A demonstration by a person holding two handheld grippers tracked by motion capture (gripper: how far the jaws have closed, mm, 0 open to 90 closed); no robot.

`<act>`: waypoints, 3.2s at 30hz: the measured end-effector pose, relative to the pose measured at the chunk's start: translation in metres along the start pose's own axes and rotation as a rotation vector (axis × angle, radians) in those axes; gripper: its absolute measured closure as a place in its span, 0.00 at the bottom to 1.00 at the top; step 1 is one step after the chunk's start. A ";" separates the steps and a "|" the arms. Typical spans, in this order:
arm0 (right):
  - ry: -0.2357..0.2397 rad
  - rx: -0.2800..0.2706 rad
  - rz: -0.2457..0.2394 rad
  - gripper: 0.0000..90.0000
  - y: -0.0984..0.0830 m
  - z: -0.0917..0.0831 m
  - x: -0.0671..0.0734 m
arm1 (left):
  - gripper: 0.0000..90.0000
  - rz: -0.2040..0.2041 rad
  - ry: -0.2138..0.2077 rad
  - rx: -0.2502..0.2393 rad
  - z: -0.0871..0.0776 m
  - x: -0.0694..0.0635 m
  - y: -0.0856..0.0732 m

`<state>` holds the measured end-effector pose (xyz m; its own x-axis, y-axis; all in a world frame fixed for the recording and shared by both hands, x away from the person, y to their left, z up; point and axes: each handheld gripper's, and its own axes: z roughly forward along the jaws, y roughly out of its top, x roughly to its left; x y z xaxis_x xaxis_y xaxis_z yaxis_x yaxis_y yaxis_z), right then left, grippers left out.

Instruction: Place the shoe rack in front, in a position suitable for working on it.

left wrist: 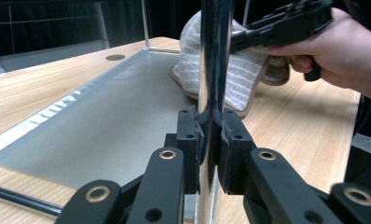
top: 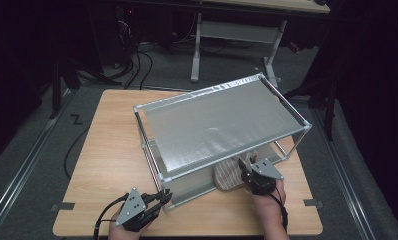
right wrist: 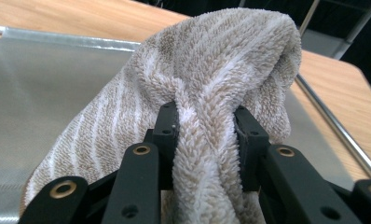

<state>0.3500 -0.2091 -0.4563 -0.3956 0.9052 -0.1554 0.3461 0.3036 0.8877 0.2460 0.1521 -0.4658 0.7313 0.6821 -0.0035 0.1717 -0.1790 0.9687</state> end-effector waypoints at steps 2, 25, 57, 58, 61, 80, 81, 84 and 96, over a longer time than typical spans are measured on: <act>-0.012 -0.014 -0.002 0.74 0.000 -0.005 -0.001 | 0.89 0.026 0.007 0.011 0.001 0.004 0.001; -0.145 -0.150 0.032 0.74 -0.012 -0.058 -0.017 | 0.89 -0.012 0.017 -0.019 0.025 0.024 0.004; -0.188 -0.477 0.039 0.74 0.027 -0.126 -0.017 | 0.89 -0.001 0.000 -0.015 0.024 0.018 0.004; -0.186 -0.483 0.035 0.74 0.029 -0.127 -0.018 | 0.89 0.000 -0.006 -0.015 0.022 0.015 0.004; -0.172 -0.515 0.046 0.74 0.037 -0.128 -0.017 | 0.89 0.003 -0.016 -0.012 0.017 0.011 0.003; -0.064 -0.569 0.039 0.72 0.074 -0.096 -0.002 | 0.89 0.014 -0.024 -0.008 -0.016 -0.012 -0.006; -0.057 -0.569 0.036 0.72 0.076 -0.094 0.000 | 0.89 0.014 -0.023 -0.009 -0.018 -0.012 -0.006; -0.035 -0.575 0.040 0.72 0.081 -0.087 0.003 | 0.89 0.009 -0.017 -0.010 -0.021 -0.014 -0.007; 0.050 -0.615 0.055 0.71 0.099 -0.083 0.018 | 0.89 0.006 -0.004 -0.015 -0.027 -0.017 -0.010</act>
<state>0.3063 -0.1871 -0.3351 -0.4358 0.8950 -0.0949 -0.1807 0.0163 0.9834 0.2141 0.1616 -0.4684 0.7349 0.6782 0.0018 0.1567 -0.1724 0.9725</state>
